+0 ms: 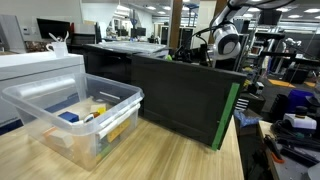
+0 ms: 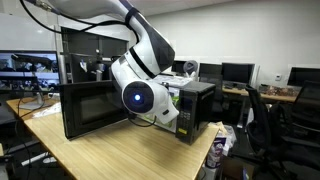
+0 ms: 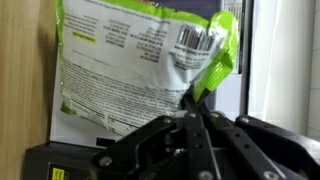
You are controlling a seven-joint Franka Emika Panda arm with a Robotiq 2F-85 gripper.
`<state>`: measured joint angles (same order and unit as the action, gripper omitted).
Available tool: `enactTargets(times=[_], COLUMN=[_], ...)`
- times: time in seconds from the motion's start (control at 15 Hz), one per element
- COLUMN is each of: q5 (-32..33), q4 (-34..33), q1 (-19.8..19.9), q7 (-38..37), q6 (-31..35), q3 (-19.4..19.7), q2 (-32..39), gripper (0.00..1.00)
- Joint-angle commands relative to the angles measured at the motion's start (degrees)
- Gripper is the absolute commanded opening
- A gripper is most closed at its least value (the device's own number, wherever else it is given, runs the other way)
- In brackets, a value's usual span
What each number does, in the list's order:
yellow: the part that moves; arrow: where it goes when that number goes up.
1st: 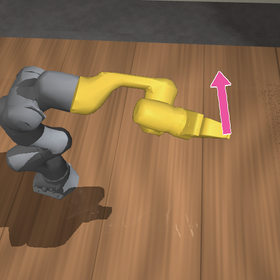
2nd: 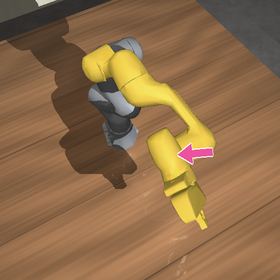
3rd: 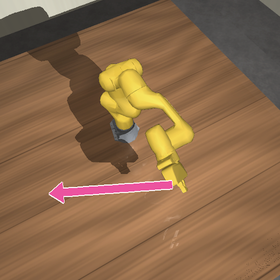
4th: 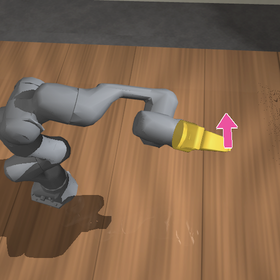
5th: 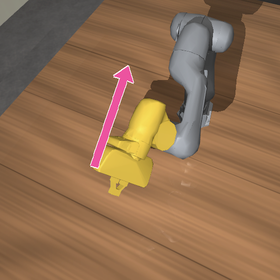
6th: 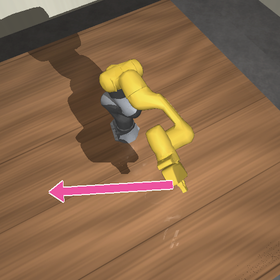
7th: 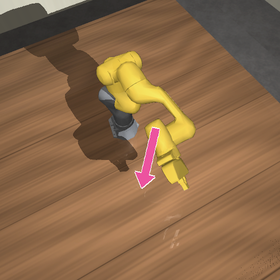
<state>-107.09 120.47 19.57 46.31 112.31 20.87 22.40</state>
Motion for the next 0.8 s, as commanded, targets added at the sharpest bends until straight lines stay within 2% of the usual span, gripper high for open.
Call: enactTargets(times=[0.0,0.2,0.73], q5=[-2.7,-2.4,-0.3], q4=[0.0,0.1,1.6], q1=[-1.0,-1.0,1.0], q7=[-1.8,-1.5,7.6], q6=[3.5,3.2,-10.9], q3=[-0.8,-1.0,-0.5], q2=[-1.0,-1.0,-2.5], gripper=[0.01,0.01,0.01])
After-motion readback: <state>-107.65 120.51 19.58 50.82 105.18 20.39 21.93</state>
